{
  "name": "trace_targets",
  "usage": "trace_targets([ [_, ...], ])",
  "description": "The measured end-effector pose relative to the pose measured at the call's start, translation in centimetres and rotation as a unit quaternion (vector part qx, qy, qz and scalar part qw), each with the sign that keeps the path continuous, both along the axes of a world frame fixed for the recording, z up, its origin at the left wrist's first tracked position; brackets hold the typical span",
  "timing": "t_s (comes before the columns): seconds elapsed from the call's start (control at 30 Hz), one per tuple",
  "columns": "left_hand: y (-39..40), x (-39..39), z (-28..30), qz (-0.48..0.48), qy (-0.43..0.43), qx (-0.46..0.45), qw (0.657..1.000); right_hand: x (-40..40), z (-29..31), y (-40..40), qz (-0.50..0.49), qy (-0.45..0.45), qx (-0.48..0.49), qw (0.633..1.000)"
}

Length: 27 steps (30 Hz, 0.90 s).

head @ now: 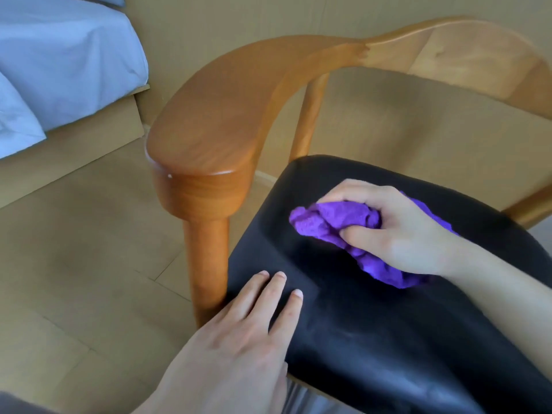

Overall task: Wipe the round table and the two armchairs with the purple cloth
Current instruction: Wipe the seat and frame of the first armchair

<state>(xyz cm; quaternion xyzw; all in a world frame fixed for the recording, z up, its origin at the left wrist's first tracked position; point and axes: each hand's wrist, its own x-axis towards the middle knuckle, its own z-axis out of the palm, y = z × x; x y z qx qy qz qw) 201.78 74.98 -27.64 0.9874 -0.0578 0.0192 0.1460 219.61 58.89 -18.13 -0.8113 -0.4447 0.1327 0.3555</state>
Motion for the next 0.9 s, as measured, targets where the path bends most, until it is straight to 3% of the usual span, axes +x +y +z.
trace_targets([
  [0.07,-0.2,-0.1,-0.2,-0.009,-0.001,0.024,1.0,-1.0,-1.7,1.9,-0.011,-0.005,0.024,1.0],
  [0.2,0.0,-0.2,1.3,-0.029,0.03,0.08,0.996,-3.6,-4.3,1.9,0.017,-0.109,-0.047,0.993],
  [0.43,0.0,-0.3,3.8,-0.008,0.043,0.114,0.993,-4.4,-1.5,-1.9,0.083,-0.142,-0.168,0.972],
  [0.47,0.2,-0.5,3.8,-0.002,0.009,0.09,0.996,-4.0,-0.9,-1.9,0.095,-0.127,-0.181,0.97],
  [0.57,0.5,-0.7,3.9,-0.012,-0.028,0.059,0.998,-1.8,0.6,0.0,0.097,-0.019,-0.121,0.988],
  [0.7,0.4,-0.7,4.4,-0.01,-0.048,0.067,0.997,2.3,-0.6,7.0,-0.039,-0.02,0.04,0.998],
  [0.77,0.5,-0.8,4.2,-0.009,-0.057,0.058,0.997,3.6,-1.8,10.9,-0.073,-0.021,-0.027,0.997],
  [0.83,0.7,-1.0,4.1,-0.01,-0.06,0.048,0.997,3.5,-3.0,13.1,-0.038,-0.049,-0.152,0.986],
  [0.9,0.8,-1.3,3.9,-0.013,-0.049,0.039,0.998,2.6,-3.5,13.1,0.014,-0.072,-0.183,0.98],
])
